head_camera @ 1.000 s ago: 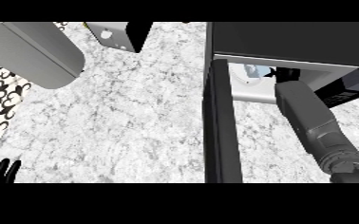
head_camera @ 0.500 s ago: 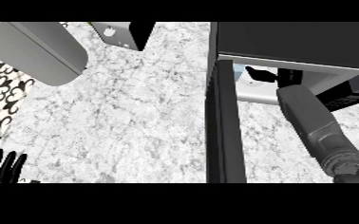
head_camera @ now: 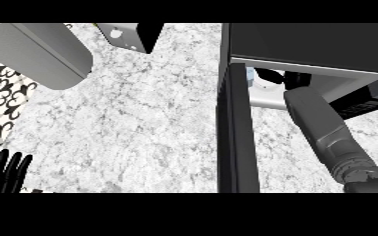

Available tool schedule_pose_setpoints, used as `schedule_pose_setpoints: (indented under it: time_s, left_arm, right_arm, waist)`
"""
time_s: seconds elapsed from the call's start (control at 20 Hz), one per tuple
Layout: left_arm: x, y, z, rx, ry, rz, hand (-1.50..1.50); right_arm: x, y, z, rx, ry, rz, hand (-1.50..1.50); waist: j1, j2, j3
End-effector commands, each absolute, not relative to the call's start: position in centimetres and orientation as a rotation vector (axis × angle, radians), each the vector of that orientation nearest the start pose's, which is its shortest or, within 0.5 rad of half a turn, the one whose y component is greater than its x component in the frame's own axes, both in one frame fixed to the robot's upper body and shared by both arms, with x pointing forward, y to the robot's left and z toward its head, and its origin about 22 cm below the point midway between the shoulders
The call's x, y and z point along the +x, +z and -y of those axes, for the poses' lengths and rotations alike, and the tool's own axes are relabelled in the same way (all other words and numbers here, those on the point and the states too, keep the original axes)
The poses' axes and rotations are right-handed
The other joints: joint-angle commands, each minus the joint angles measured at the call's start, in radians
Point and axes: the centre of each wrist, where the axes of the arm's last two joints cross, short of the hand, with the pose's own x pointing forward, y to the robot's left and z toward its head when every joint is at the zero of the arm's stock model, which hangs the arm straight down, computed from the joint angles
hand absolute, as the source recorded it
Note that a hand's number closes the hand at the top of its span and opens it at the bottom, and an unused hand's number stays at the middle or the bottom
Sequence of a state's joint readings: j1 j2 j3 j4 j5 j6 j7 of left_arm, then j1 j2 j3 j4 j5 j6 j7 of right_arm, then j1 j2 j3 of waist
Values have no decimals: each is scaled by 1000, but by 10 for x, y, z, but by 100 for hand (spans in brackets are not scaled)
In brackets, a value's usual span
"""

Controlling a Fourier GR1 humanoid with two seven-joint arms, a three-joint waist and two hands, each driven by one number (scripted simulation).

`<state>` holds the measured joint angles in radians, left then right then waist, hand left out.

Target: Pick up the milk, place it into the microwave and close the microwave

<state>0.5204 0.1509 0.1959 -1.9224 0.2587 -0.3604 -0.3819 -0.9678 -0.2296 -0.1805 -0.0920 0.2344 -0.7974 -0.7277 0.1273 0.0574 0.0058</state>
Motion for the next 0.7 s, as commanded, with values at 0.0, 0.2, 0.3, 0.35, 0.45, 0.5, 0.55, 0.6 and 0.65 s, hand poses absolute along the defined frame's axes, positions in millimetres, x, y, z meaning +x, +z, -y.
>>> schedule_pose_setpoints:
  time_s: [0.0,0.2,0.3,0.35,0.45,0.5,0.55,0.6,0.65]
  left_arm:
    - [106,13,-331,-16,-1,1860,-150]
    - [110,12,-330,-44,1,1870,-150]
    - [115,12,-332,-30,-6,1883,-150]
    - [105,18,-336,-25,-16,1877,-150]
    - [107,3,-329,-22,6,1855,-150]
    - [105,3,-333,-53,5,1859,-150]
    - [107,10,-327,-50,-6,1861,-150]
    - [104,10,-329,-28,5,1877,-150]
    - [104,6,-327,-29,6,1876,-150]
  right_arm:
    - [418,-4,241,-1027,328,1801,-150]
    - [412,-16,226,-986,353,1794,-150]
    - [412,-17,219,-975,373,1793,-150]
    - [412,-16,225,-989,365,1781,-150]
    - [413,-15,217,-959,347,1807,-150]
    - [407,-25,221,-967,360,1793,-150]
    - [417,-11,208,-968,347,1798,-150]
    - [415,-12,221,-953,363,1792,-150]
    - [415,-13,218,-953,356,1808,-150]
  waist:
    - [4,-1,0]
    - [-5,-6,-1]
    - [-15,-9,-1]
    - [2,-8,0]
    - [-15,-12,-1]
    - [-16,-12,-1]
    - [-6,-11,-1]
    - [-18,-16,-1]
    - [-15,-14,-1]
